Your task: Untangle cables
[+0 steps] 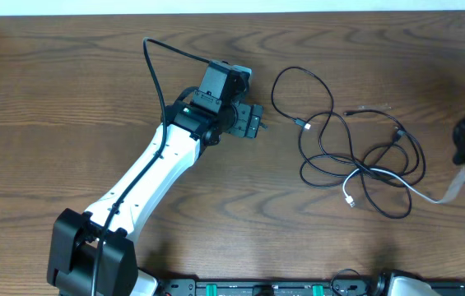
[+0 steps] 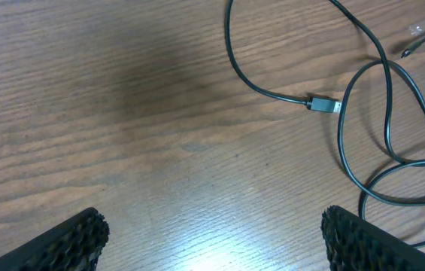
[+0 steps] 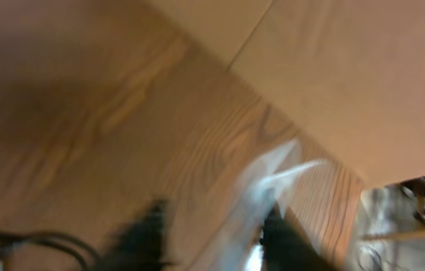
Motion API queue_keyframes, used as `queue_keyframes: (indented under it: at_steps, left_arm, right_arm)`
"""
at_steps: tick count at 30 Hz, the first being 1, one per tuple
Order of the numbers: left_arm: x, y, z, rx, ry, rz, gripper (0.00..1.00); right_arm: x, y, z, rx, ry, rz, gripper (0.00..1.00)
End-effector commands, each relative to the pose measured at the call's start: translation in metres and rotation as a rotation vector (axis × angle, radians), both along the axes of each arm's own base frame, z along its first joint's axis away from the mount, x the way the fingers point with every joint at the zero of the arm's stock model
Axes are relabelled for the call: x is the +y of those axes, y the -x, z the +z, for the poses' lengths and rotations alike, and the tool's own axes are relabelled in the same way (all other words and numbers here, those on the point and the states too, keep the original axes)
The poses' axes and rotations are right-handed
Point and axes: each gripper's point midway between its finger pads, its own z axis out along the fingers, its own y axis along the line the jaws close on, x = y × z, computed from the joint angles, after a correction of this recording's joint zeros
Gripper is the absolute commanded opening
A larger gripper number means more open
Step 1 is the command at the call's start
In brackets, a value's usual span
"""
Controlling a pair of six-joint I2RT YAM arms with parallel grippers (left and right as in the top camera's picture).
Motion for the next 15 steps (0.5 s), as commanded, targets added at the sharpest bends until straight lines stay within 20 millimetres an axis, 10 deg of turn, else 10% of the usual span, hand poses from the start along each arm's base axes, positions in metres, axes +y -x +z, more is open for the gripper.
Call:
queue_keyframes:
  at_steps: [1, 3, 9, 15]
  left_arm:
    - [0.003, -0.001, -0.006, 0.013, -0.006, 0.021, 0.91]
    - [0.003, -0.001, -0.006, 0.014, -0.005, 0.023, 0.91]
    - [0.003, -0.001, -0.006, 0.018, 0.002, 0.035, 0.91]
    - [0.003, -0.001, -0.006, 0.018, 0.002, 0.035, 0.91]
  right_arm:
    - [0.003, -0.016, -0.04, 0.066, -0.095, -0.004, 0.86]
    - [0.003, -0.018, -0.053, 0.085, -0.127, -0.022, 0.99]
    - [0.017, -0.026, -0.079, 0.098, -0.276, 0.03, 0.99]
    - [0.078, -0.041, -0.104, 0.116, -0.599, 0.291, 0.99]
